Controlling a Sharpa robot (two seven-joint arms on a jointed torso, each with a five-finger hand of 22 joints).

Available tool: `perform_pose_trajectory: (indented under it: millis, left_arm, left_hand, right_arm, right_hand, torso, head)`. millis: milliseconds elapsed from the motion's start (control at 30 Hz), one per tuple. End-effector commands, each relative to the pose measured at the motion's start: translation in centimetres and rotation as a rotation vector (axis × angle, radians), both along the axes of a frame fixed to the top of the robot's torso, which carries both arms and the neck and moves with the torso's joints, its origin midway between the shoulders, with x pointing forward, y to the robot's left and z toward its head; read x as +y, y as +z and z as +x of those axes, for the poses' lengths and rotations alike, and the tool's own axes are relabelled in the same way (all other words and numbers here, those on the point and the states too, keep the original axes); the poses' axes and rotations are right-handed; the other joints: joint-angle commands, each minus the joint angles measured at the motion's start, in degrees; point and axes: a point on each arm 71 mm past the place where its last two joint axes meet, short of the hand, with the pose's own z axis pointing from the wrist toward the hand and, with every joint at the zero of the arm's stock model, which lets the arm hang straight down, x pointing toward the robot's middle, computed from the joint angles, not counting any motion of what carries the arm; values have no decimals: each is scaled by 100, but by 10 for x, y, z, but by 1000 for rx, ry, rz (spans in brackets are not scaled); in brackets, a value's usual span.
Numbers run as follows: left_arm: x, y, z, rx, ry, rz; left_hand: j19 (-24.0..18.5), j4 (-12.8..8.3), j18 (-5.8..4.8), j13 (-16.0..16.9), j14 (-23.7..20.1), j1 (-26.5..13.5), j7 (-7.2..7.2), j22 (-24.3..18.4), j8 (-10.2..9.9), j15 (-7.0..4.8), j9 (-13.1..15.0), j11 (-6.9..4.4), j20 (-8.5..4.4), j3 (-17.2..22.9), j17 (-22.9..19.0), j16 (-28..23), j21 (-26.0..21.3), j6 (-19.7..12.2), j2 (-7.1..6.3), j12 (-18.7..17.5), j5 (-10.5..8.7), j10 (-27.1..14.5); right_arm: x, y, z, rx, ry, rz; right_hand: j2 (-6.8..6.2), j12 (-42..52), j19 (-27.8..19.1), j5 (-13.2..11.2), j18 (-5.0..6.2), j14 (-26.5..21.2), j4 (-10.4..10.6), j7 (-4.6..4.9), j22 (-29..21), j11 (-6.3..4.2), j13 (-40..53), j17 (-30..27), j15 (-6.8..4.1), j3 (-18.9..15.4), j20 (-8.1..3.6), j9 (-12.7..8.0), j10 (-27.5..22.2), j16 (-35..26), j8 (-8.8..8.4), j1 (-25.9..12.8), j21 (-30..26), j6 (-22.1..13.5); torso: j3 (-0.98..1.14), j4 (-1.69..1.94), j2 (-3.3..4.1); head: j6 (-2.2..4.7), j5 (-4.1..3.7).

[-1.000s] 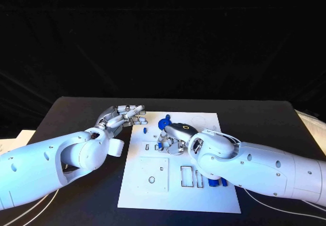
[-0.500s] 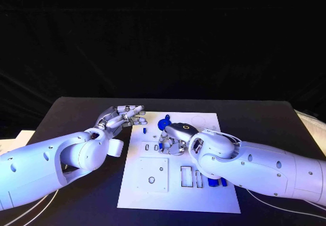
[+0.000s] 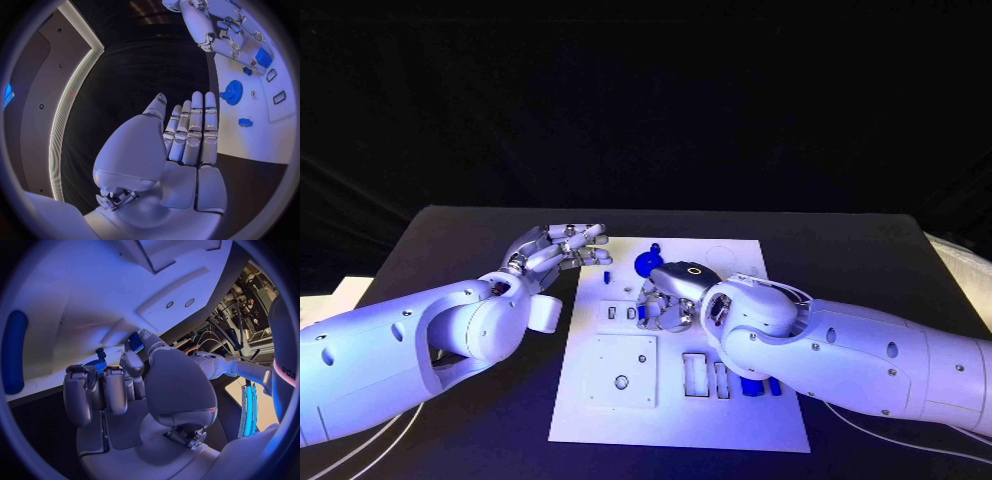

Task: Assemble the parts on the task board

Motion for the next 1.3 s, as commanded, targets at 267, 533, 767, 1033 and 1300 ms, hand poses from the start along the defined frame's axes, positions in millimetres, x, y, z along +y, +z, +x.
perform_pose_trajectory:
  millis: [267, 533, 767, 1033, 1300]
  left_arm:
    - [-3, 1, 0, -7, -19, -15]
    - [-3, 1, 0, -5, -22, -15]
    - [-3, 1, 0, -4, -23, -15]
    - [-1, 0, 1, 0, -20, -13]
    - [-1, -3, 1, 17, -25, 14]
  left_hand:
    - [39, -44, 58, -9, -19, 30, 16, 8, -26, 11, -3, 34, -12, 6, 10, -38, 30, 12, 19, -33, 0, 18]
    - [39, -44, 58, -9, -19, 30, 16, 8, -26, 11, -3, 34, -12, 6, 10, -38, 30, 12, 19, -33, 0, 18]
    - [39, -44, 58, -9, -19, 30, 16, 8, -26, 11, -3, 34, -12, 6, 10, -38, 30, 12, 19, -33, 0, 18]
    - [38, -50, 58, -10, -16, 28, 19, 9, -29, 11, -4, 36, -12, 8, 19, -45, 32, 11, 22, -39, -1, 18]
    - [345, -89, 79, 19, 467, 0, -31, 140, -11, -125, 5, -54, -131, 21, 256, 223, 289, 101, 38, 5, -1, 213]
  right_arm:
    - [-4, -7, 0, -1, -34, -23]
    - [-3, -3, -1, -31, -43, 25]
    - [-3, 2, -7, -65, -31, 89]
    - [-9, 19, -22, -85, 19, 181]
    - [-32, 47, -18, 13, 53, 308]
  right_hand:
    - [-109, -382, -73, 59, 11, 368, 57, 57, 575, 60, -283, 477, 68, -247, 60, -51, -235, -41, -153, -45, -74, -315]
    - [-127, -399, -76, 15, 12, 362, 100, 67, 569, 73, -307, 455, 81, -365, 75, -47, -253, -61, -161, -64, -80, -354]
    - [-153, -392, -75, 10, 13, 361, 135, 71, 568, 78, -313, 449, 86, -470, 82, -44, -257, -68, -162, -73, -82, -376]
    - [-186, -394, -60, 74, 9, 362, 299, 98, 585, 106, -350, 455, 110, -879, 104, -46, -296, -76, -176, -73, -79, -473]
    - [52, -325, -158, 106, 43, 325, 315, 96, 448, 100, -326, 309, 107, -958, 108, -38, -293, -192, -150, 211, -150, -474]
  torso:
    - [0, 1, 0]
    - [1, 0, 0]
    - [7, 3, 0]
    - [3, -10, -8]
    - [6, -16, -29]
  head:
    - [-9, -6]
    - [-7, -7]
    - [-4, -8]
    - [0, 6]
    - [10, 6]
